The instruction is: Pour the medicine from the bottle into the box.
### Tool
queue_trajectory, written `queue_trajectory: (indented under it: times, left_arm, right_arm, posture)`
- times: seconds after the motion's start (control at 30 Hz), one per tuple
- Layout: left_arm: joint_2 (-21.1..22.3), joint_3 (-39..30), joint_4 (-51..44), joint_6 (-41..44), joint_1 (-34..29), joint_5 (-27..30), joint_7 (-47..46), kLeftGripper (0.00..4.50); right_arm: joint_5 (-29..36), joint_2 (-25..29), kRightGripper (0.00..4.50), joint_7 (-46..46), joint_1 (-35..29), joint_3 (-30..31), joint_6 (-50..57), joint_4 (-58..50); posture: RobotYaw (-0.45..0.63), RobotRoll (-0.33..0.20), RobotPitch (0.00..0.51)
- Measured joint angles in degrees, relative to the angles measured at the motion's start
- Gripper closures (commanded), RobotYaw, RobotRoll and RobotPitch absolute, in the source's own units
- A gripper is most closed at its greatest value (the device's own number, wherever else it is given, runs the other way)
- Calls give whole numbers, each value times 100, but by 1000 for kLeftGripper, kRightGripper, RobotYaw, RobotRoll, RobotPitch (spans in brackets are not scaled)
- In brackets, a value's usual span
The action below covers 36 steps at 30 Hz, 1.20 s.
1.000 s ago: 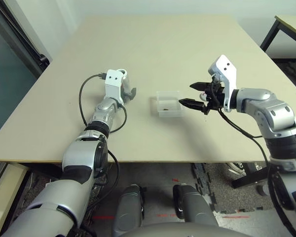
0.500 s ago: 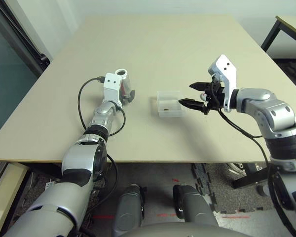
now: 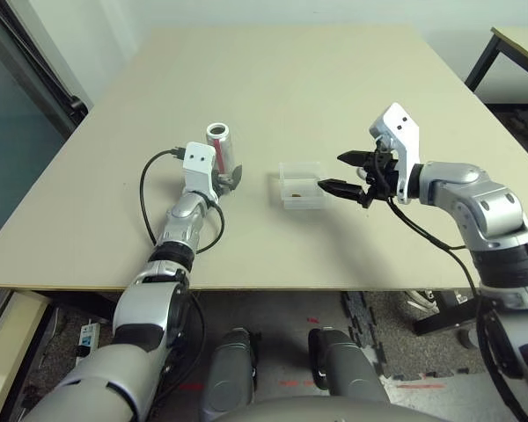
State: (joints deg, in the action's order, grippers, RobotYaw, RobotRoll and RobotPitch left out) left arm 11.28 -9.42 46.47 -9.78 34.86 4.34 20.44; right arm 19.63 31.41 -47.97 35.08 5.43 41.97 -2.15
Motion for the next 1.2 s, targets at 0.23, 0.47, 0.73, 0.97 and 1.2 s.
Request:
queue_trajectory:
  times: [0.23, 0.47, 0.73, 0.97, 1.2]
  left_arm:
    - [-55, 15, -2192, 906, -1403, 217, -192, 36]
    - [226, -350, -3558, 1404, -2256, 500, -396, 36]
    - [955, -1281, -4487, 1583, -2375, 967, -609, 36]
    - [1630, -1659, -3194, 1205, -1718, 1049, -473, 36]
    - [1829, -1573, -1495, 562, -896, 988, -251, 36]
  right_arm:
    - [10, -21, 0, 29, -63, -35, -1, -5]
    - [55, -31, 0, 73, -91, -109, -6, -4]
    - [-12, -457, 0, 1542, -122, -1200, -177, 360]
    - [-354, -674, 0, 2938, -103, -1936, -857, 1163]
    - [-689, -650, 0, 3916, -356, -2409, -1382, 1452]
  posture:
    - [16, 0, 113]
    - [37, 0, 116]
    - [97, 0, 108]
    - [119, 0, 92]
    - [76, 0, 98]
